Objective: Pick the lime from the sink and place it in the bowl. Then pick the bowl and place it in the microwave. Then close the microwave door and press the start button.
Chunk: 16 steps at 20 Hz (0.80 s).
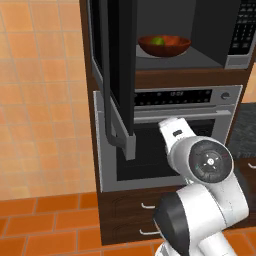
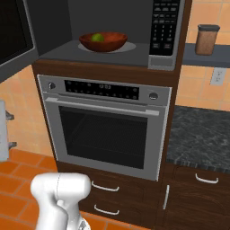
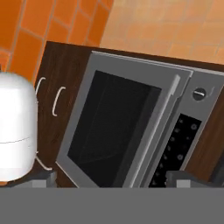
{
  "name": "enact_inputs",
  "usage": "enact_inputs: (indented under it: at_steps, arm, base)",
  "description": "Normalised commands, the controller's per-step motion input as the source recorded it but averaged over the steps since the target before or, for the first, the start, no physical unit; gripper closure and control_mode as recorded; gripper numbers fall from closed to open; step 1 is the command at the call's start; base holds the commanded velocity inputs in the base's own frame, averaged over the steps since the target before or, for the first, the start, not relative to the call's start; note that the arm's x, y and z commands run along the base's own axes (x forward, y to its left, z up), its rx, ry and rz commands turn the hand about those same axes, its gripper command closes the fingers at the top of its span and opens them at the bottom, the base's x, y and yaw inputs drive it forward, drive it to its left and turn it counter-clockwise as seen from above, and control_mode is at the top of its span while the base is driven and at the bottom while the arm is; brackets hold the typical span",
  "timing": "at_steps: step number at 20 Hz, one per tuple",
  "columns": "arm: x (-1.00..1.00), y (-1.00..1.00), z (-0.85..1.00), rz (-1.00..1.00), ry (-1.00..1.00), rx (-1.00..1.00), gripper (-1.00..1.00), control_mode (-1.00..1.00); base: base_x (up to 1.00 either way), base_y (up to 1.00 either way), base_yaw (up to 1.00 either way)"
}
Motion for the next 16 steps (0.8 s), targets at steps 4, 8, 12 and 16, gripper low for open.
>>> enact_inputs:
  at_steps: [4,8,12,16]
  arm:
    - [-0.95,0.86,-0.63,0.00,-0.16,-0.08,-1.00,-1.00]
    - [-0.28,0.82,-0.68,0.00,-0.10,-0.07,-1.00,-1.00]
    - [0.31,1.00,-0.58,-0.03,-0.04,-0.08,-1.00,-1.00]
    - [0.52,1.00,-0.20,-0.08,-0.06,-0.10,-1.00,-1.00]
  base:
    - [0.00,0.00,0.00]
    - [0.00,0.00,0.00]
    - [0.00,0.00,0.00]
    - [0.00,0.00,0.00]
